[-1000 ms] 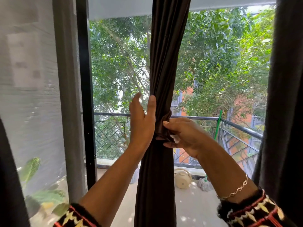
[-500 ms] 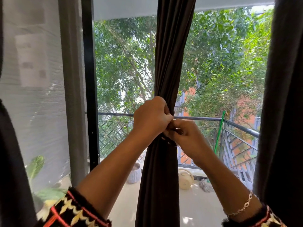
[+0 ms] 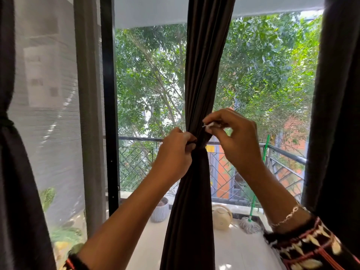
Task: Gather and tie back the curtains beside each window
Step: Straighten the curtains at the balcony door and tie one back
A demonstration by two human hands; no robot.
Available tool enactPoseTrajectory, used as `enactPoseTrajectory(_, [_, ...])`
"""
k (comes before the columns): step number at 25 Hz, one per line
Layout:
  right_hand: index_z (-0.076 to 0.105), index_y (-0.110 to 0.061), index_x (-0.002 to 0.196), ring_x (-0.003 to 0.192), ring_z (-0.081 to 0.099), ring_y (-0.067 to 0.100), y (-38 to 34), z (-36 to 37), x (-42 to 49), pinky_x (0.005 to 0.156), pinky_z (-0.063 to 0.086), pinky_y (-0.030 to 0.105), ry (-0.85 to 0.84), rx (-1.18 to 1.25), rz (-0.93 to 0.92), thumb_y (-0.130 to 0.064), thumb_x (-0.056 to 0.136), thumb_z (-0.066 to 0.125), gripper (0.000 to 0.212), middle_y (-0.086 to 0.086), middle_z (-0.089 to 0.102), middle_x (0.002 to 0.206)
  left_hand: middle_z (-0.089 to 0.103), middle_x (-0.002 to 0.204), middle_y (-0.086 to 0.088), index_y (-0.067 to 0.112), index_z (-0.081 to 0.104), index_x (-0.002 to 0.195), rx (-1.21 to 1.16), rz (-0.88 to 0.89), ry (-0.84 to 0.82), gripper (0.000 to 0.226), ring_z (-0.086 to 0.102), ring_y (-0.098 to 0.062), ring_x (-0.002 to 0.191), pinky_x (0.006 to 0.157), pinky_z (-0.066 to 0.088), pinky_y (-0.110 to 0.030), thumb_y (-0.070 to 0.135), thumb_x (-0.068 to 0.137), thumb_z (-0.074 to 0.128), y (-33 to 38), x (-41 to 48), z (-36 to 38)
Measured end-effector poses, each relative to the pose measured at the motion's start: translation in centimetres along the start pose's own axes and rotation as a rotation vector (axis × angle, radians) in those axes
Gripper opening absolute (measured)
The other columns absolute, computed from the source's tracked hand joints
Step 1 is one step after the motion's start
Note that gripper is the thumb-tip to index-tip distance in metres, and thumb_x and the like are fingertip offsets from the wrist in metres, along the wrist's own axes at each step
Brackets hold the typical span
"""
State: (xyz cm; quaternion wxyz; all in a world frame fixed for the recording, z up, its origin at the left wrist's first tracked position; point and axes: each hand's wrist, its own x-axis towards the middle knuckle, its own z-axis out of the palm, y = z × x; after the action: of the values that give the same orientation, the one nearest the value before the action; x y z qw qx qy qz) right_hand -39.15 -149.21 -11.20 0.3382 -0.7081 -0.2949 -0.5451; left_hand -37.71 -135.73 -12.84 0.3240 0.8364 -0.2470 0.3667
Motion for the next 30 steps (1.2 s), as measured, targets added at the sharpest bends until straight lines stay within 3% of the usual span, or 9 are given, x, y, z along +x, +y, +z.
enactPoseTrajectory(3, [0.065, -0.001, 0.084, 0.079, 0.053, 0.014, 0.5, 2.0, 1.1, 0.071, 0.04, 0.019, -0.017, -0.09, -0.124, 0.001, 0.073, 0.068, 0.012, 0.007, 0.061, 0.085, 0.043, 0.085, -0.005, -0.001, 0.063, 0.099, -0.023, 0.004, -0.005, 0.017, 0.048, -0.023, 0.076, 0.062, 0.029, -0.029, 0.001, 0.09, 0.049, -0.4, -0.1, 0.1])
enactPoseTrajectory(5, [0.061, -0.002, 0.08, 0.085, 0.047, 0.018, 1.1, 2.9, 1.0, 0.073, 0.035, 0.021, 0.002, -0.212, -0.191, -0.007, 0.073, 0.068, 0.011, 0.011, 0.057, 0.086, 0.04, 0.078, -0.001, -0.001, 0.062, 0.097, -0.07, -0.007, -0.01, 0.016, 0.044, -0.015, 0.065, 0.057, 0.025, -0.027, 0.002, 0.09, 0.048, -0.8, -0.2, 0.1])
enactPoseTrajectory(8, [0.066, -0.005, 0.074, 0.086, 0.044, 0.019, 2.1, 3.1, 0.4, 0.074, 0.042, 0.034, 0.06, -0.334, -0.299, -0.013, 0.079, 0.06, 0.011, 0.007, 0.062, 0.082, 0.04, 0.076, 0.002, 0.0, 0.063, 0.096, -0.088, -0.006, -0.012, 0.015, 0.04, -0.007, 0.062, 0.056, 0.023, -0.024, 0.004, 0.091, 0.049, -1.2, -0.1, 0.1])
enactPoseTrajectory(11, [0.071, -0.008, 0.088, 0.096, 0.045, 0.022, 2.7, 2.7, -1.2, 0.08, 0.037, 0.036, 0.021, -0.461, -0.374, -0.015, 0.078, 0.055, 0.021, 0.005, 0.068, 0.099, 0.046, 0.085, -0.005, 0.002, 0.063, 0.096, -0.073, -0.016, -0.001, 0.016, 0.043, -0.017, 0.072, 0.061, 0.027, -0.025, 0.004, 0.091, 0.048, -1.6, 0.2, -0.1])
enactPoseTrajectory(14, [0.068, -0.006, 0.103, 0.106, 0.043, 0.026, 3.1, 2.4, -2.6, 0.084, 0.031, 0.035, -0.095, -0.602, -0.421, -0.021, 0.066, 0.054, 0.042, 0.008, 0.064, 0.114, 0.044, 0.083, -0.004, 0.002, 0.063, 0.093, -0.058, 0.006, -0.039, 0.015, 0.043, -0.017, 0.074, 0.06, 0.025, -0.024, 0.003, 0.091, 0.048, -1.8, 0.4, -0.4])
enactPoseTrajectory(18, [0.069, -0.008, 0.089, 0.099, 0.043, 0.021, 2.9, 2.6, -2.6, 0.08, 0.03, 0.034, -0.049, -0.714, -0.452, -0.019, 0.073, 0.059, 0.021, 0.002, 0.068, 0.097, 0.041, 0.086, -0.004, 0.002, 0.06, 0.093, 0.113, 0.051, -0.078, 0.016, 0.048, -0.026, 0.078, 0.065, 0.033, -0.03, 0.007, 0.093, 0.045, -1.7, 0.9, -0.4])
enactPoseTrajectory(22, [0.067, -0.008, 0.078, 0.087, 0.054, 0.027, 2.6, 2.5, -2.4, 0.074, 0.029, 0.033, -0.121, -0.623, -0.32, -0.013, 0.07, 0.058, 0.012, 0.002, 0.067, 0.08, 0.046, 0.093, -0.008, 0.002, 0.06, 0.1, 0.269, 0.094, -0.042, 0.016, 0.052, -0.028, 0.08, 0.064, 0.036, -0.033, 0.007, 0.093, 0.046, -1.6, 0.9, -0.1])
enactPoseTrajectory(26, [0.056, -0.006, 0.102, 0.086, 0.052, 0.028, 2.4, 2.5, -2.1, 0.076, 0.03, 0.035, -0.245, -0.375, -0.052, -0.014, 0.067, 0.056, 0.036, 0.005, 0.065, 0.074, 0.049, 0.092, -0.009, 0.003, 0.057, 0.1, 0.236, 0.07, 0.032, 0.013, 0.051, -0.027, 0.079, 0.063, 0.034, -0.032, 0.003, 0.09, 0.049, -1.2, 0.8, 0.4])
enactPoseTrajectory(30, [0.047, -0.006, 0.11, 0.088, 0.047, 0.022, 2.6, 2.2, -2.1, 0.081, 0.037, 0.038, -0.342, -0.233, -0.046, -0.019, 0.066, 0.056, 0.047, 0.001, 0.064, 0.076, 0.052, 0.097, -0.009, 0.007, 0.054, 0.108, 0.183, 0.041, 0.0, 0.022, 0.054, -0.028, 0.09, 0.067, 0.034, -0.027, 0.001, 0.088, 0.049, -0.9, 1.0, 0.8])
